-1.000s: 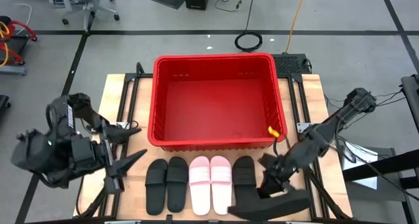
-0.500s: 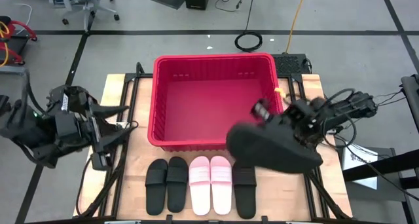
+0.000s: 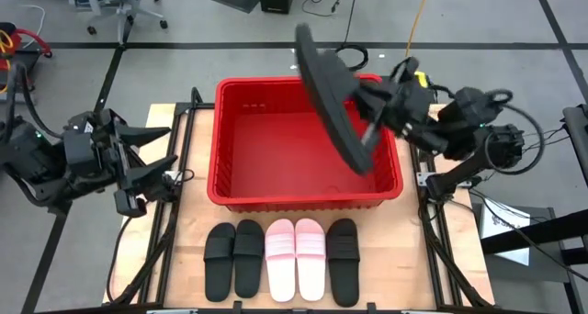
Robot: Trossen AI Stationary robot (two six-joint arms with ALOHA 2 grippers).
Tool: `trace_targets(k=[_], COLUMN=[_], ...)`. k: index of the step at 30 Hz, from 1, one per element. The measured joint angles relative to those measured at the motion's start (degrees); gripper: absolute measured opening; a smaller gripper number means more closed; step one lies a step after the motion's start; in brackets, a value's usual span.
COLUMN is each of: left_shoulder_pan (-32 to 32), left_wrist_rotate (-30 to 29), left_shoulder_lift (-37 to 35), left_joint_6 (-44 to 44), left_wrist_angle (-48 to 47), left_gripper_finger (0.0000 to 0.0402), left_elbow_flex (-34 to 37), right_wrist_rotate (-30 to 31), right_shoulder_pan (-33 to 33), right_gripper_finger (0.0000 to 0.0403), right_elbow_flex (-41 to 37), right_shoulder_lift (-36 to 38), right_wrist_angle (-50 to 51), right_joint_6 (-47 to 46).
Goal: Pick and place slides into bin
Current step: Put the black slipper into the red container
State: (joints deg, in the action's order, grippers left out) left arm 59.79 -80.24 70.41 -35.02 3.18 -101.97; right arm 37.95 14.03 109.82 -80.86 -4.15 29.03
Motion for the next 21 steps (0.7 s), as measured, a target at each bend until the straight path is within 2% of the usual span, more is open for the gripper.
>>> trace_targets(k=[3, 8, 11, 14, 21], left_shoulder_pan=[-0.8, -2.5, -3.5, -4.5, -8.4], left_wrist_rotate=[-1.8, -3.9, -4.3, -4.4, -4.4], left_shoulder_lift=[0.0, 0.0, 0.0, 0.0, 0.0], left_joint_6=[-0.5, 1.1, 1.3, 1.2, 1.3], left_wrist_angle=[0.0, 0.1, 0.1, 0.1, 0.1], left_gripper_finger=[0.0255, 0.0255, 0.0255, 0.0255, 0.0255], left_elbow_flex=[0.0, 0.0, 0.0, 0.0, 0.0], right_wrist_rotate=[11.7, 31.8, 42.0, 44.3, 44.3], right_shoulder_pan=[-0.2, -0.6, -1.2, -2.0, -4.2], right_gripper_finger=[0.0001, 0.0001, 0.0002, 0.0002, 0.0002], right_elbow_flex=[2.0, 2.1, 2.1, 2.1, 2.1], right_shoulder_lift=[-0.8, -1.6, -2.3, -2.9, -2.7], right_wrist_angle=[4.1, 5.2, 6.4, 9.5, 22.3], right_joint_6=[5.3, 17.9, 26.6, 30.8, 23.9])
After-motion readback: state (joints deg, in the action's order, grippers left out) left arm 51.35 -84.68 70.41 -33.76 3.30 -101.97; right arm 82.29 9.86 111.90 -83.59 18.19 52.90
